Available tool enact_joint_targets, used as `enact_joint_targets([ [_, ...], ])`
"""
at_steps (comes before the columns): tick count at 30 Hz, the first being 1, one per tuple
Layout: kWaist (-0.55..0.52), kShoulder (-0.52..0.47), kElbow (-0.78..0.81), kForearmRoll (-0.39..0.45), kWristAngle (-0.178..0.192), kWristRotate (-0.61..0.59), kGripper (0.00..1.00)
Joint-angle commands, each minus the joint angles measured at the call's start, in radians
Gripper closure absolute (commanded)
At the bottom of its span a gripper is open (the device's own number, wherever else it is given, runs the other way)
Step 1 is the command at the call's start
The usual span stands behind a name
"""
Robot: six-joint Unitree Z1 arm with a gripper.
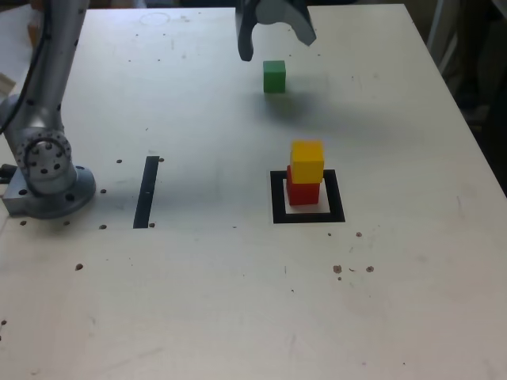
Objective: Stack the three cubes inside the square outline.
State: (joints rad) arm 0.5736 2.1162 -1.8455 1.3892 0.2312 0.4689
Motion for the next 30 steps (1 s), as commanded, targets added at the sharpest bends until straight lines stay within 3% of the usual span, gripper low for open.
enact_joint_targets([
  [1, 0.010, 0.032, -0.027, 0.001, 0.002, 0.015, 0.01],
  [13, 0.051, 0.145, -0.054, 0.002, -0.016, 0.053, 0.09],
  [22, 0.051, 0.174, -0.063, -0.007, -0.014, 0.057, 0.36],
  [30, 0.051, 0.192, -0.067, -0.028, -0.036, 0.074, 0.48],
])
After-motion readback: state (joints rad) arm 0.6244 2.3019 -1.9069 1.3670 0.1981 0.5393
